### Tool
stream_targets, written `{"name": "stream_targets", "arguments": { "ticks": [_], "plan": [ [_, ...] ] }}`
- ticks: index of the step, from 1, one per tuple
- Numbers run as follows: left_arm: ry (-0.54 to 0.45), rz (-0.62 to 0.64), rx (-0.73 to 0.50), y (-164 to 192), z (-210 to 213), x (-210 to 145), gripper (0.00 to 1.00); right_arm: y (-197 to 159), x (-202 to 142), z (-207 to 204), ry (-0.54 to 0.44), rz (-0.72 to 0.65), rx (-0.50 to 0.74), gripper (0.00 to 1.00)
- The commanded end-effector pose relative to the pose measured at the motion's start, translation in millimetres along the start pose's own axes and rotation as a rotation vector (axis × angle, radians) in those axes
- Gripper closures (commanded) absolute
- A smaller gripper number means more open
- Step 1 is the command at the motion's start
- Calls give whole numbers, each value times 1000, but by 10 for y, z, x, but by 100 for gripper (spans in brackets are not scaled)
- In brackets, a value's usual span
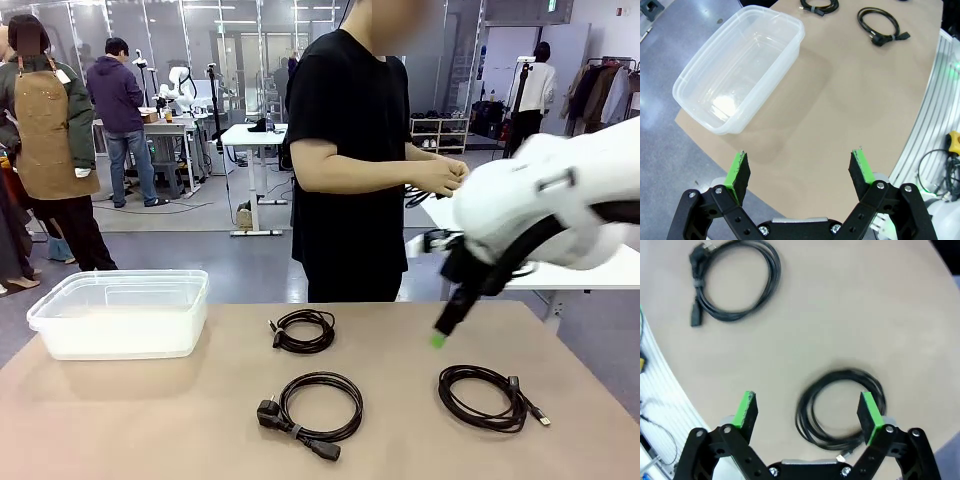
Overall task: Organize and store the cables.
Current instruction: Place the Power Cable into the Organizing box.
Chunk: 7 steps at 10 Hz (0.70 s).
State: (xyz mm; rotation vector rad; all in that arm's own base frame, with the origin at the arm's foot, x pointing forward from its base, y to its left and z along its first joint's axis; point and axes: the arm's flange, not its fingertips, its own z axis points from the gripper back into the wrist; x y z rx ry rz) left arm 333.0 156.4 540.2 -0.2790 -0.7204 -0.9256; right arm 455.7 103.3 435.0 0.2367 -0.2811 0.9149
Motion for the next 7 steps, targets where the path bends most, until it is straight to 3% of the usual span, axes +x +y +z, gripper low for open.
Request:
{"name": "stream_targets", "arguments": {
  "ticks": [1,4,7],
  "plan": [
    [-19,-14,-14,3,2,-8,0,-320,-500,272,-38,66,93,0],
    [-19,-14,-14,3,2,-8,0,-836,-1331,591,-101,59,76,0],
    [-19,-14,-14,3,2,-8,0,-1125,-2049,759,-238,90,93,0]
  ]
}}
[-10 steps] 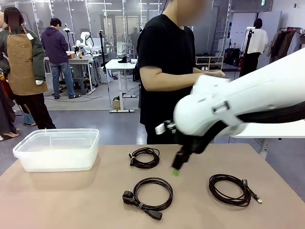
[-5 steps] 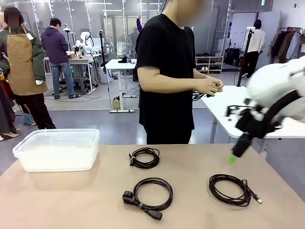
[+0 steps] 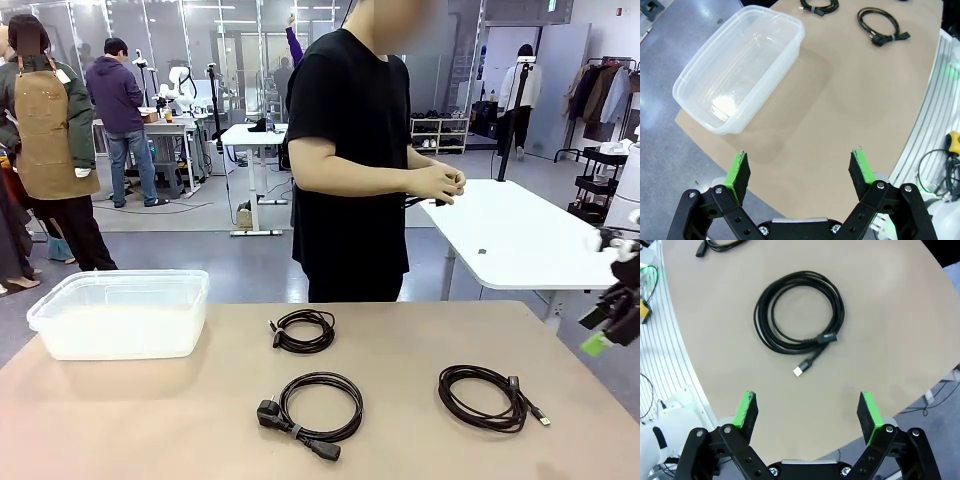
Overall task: Organize and store the cables.
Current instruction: Place the Power Cable into the Organizing box.
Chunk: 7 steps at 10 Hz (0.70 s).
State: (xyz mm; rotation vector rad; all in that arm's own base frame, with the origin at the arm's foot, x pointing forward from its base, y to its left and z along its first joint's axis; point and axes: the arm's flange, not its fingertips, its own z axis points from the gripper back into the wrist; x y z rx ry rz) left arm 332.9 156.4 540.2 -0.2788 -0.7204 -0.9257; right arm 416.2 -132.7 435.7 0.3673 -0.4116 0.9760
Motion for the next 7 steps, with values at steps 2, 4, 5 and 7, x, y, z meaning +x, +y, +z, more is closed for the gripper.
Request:
{"name": "stream_targets", "arguments": {
  "ticks": [2,4,5,7],
  "plan": [
    [-19,-14,-14,3,1,-8,0,-42,-280,-100,-87,-13,-36,0],
    [-19,-14,-14,3,1,-8,0,-41,-339,-222,-134,-69,-67,0],
    [0,0,0,0,0,0,0,-50,-331,-7,-74,-40,-27,0],
    [10,-98,-45,-221,-69,392,0,-50,-331,-7,-74,-40,-27,0]
  ]
}}
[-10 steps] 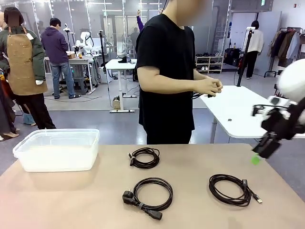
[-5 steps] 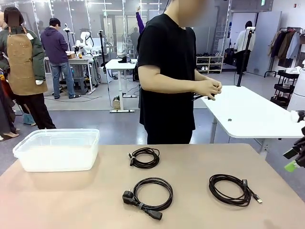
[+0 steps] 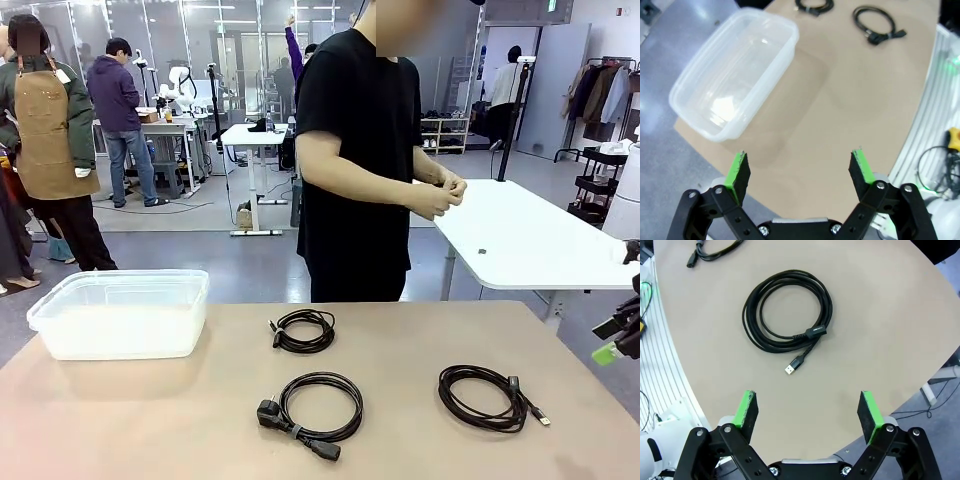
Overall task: Organize and store the cables.
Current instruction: Place the Power Cable into the Organizing box.
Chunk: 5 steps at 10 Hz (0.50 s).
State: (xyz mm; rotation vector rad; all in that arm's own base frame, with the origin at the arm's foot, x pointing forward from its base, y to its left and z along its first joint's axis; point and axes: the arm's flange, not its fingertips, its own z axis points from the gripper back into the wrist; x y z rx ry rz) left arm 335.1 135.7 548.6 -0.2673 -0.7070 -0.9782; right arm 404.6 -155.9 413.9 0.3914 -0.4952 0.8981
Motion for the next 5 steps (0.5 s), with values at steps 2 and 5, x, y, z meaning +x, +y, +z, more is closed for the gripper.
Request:
{"name": "stream_targets", "arguments": {
  "ticks": [2,5],
  "plan": [
    [35,-69,-80,-370,-254,766,0,-7,4,51,15,17,7,0],
    [138,-93,-178,-887,-866,1534,0,-7,4,51,15,17,7,0]
  ]
}}
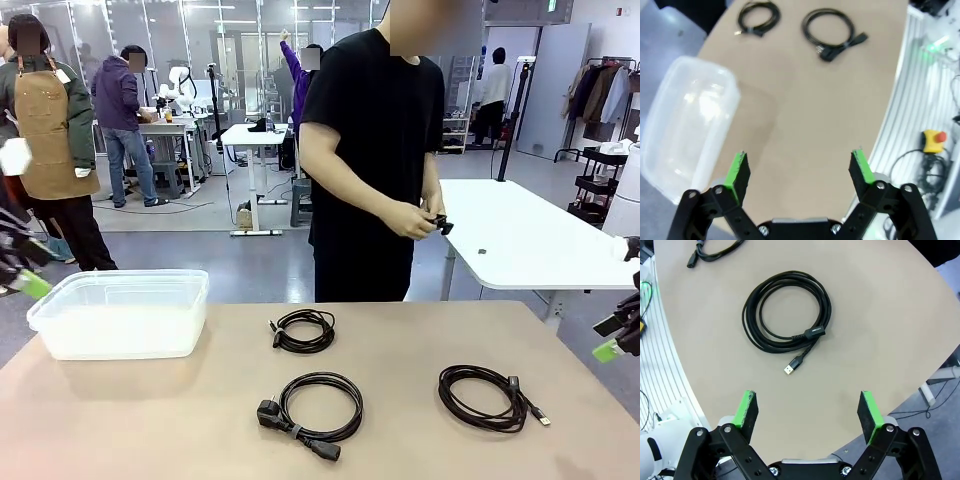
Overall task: Organize and store the cables.
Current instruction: Place the Power Cable into the Organizing box.
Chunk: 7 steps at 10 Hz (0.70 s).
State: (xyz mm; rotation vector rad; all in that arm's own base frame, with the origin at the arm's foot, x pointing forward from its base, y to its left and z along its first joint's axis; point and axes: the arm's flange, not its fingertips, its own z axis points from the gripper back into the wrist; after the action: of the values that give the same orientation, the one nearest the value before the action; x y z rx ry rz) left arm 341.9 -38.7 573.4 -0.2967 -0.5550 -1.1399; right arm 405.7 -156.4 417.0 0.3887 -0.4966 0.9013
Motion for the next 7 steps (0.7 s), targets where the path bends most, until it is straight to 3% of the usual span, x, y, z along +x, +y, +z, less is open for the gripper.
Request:
{"name": "stream_targets", "arguments": {
  "ticks": [1,4,7],
  "plan": [
    [76,23,-38,-52,-352,434,0,2,-15,25,15,13,9,0],
    [157,7,-8,-367,-934,966,0,2,-15,25,15,13,9,0],
    [173,-14,-18,-475,-1090,1035,0,2,-15,25,15,13,9,0]
  ]
}}
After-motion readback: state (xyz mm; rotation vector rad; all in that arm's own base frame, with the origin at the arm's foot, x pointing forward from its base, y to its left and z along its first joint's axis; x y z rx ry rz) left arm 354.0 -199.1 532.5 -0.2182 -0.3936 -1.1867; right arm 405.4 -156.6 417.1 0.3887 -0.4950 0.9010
